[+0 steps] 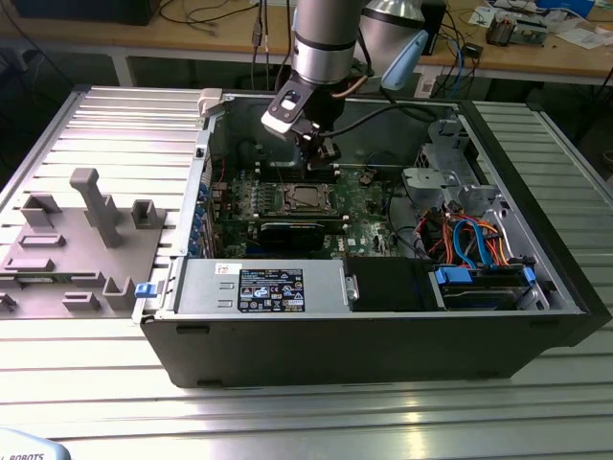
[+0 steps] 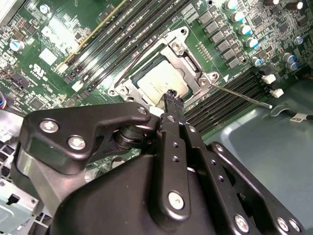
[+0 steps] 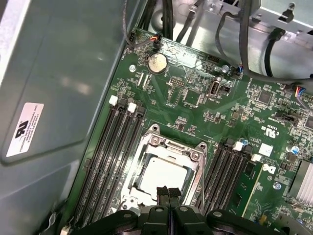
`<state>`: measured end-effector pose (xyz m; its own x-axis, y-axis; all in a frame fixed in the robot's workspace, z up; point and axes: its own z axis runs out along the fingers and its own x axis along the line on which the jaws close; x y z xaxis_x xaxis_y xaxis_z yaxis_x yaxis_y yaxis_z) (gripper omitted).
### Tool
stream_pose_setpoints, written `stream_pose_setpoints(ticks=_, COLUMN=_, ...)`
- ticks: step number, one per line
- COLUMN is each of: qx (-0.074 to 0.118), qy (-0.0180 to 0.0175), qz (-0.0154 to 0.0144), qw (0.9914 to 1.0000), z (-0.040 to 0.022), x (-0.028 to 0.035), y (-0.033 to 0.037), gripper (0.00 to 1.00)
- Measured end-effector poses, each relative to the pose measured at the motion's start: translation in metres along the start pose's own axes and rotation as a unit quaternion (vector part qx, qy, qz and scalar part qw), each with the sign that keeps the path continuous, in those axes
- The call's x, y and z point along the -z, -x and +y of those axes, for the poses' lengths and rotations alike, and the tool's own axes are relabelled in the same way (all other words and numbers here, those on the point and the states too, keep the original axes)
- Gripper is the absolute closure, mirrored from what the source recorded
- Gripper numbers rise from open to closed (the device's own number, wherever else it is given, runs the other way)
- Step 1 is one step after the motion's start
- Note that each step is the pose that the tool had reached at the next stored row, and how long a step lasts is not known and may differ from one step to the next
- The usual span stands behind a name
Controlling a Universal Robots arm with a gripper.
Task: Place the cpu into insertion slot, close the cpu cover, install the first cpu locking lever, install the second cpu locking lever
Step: 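Install the first cpu locking lever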
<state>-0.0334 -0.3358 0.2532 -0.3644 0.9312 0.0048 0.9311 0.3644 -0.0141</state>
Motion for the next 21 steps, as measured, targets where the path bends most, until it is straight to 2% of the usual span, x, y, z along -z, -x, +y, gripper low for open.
stream_pose_setpoints(ticks=11, qx=0.023, qy=-0.0005, qz=-0.0013, qw=0.99975, z=0.0, x=0.0, y=0.0, gripper=0.89)
stream_pose_setpoints(ticks=21, qx=0.053, qy=-0.0009, qz=-0.0025, qw=0.99857, z=0.0, x=0.0, y=0.0, gripper=0.89)
